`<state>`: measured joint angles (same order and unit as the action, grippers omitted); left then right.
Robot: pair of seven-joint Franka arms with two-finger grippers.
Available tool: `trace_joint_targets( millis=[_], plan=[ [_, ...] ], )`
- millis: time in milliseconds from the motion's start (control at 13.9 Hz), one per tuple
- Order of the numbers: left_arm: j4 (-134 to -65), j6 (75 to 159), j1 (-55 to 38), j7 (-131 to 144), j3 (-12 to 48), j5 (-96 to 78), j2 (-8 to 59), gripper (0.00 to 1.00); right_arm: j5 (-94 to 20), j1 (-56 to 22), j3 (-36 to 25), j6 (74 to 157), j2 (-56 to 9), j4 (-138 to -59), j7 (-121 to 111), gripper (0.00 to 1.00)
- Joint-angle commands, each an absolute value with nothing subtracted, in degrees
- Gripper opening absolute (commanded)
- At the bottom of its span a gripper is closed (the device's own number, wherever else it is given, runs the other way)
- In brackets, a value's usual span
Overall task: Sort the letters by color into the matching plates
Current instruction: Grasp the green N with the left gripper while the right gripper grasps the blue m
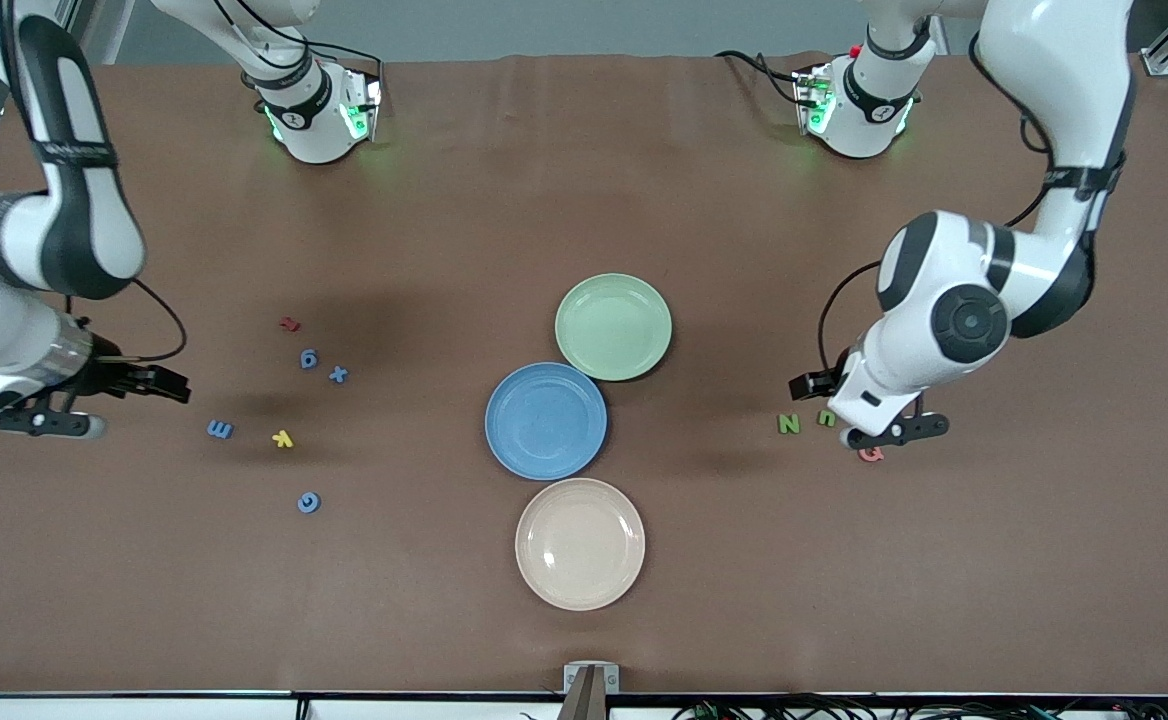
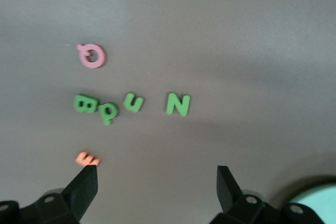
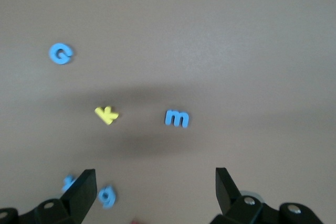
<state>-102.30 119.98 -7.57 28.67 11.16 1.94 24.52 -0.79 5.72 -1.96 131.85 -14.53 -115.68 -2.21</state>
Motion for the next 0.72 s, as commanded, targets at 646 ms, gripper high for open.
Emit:
trace_joint_targets(
  millis=[646],
  plan=[
    [-102.7,132.6,-9.0,33.7,11.3,7.6,34.9,0.93,-0.7,6.9,-1.7,154.5,-29.6,-119.3,3.1,0.98]
  ],
)
